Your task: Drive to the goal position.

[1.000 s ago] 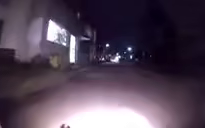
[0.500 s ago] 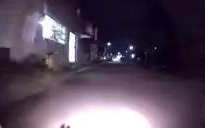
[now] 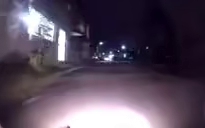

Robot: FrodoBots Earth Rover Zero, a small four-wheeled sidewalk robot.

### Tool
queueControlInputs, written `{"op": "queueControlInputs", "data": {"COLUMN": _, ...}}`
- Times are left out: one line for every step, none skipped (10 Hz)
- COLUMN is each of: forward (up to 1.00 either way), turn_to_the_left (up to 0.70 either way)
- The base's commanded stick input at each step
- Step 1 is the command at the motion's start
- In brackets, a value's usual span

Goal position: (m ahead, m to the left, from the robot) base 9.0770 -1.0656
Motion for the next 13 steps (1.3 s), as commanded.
{"op": "queueControlInputs", "data": {"forward": 1.00, "turn_to_the_left": 0.00}}
{"op": "queueControlInputs", "data": {"forward": 1.00, "turn_to_the_left": 0.00}}
{"op": "queueControlInputs", "data": {"forward": 1.00, "turn_to_the_left": 0.00}}
{"op": "queueControlInputs", "data": {"forward": 1.00, "turn_to_the_left": 0.00}}
{"op": "queueControlInputs", "data": {"forward": 1.00, "turn_to_the_left": 0.00}}
{"op": "queueControlInputs", "data": {"forward": 1.00, "turn_to_the_left": 0.00}}
{"op": "queueControlInputs", "data": {"forward": 1.00, "turn_to_the_left": 0.00}}
{"op": "queueControlInputs", "data": {"forward": 1.00, "turn_to_the_left": 0.00}}
{"op": "queueControlInputs", "data": {"forward": 1.00, "turn_to_the_left": 0.00}}
{"op": "queueControlInputs", "data": {"forward": 1.00, "turn_to_the_left": 0.00}}
{"op": "queueControlInputs", "data": {"forward": 1.00, "turn_to_the_left": 0.00}}
{"op": "queueControlInputs", "data": {"forward": 1.00, "turn_to_the_left": 0.00}}
{"op": "queueControlInputs", "data": {"forward": 1.00, "turn_to_the_left": -0.01}}
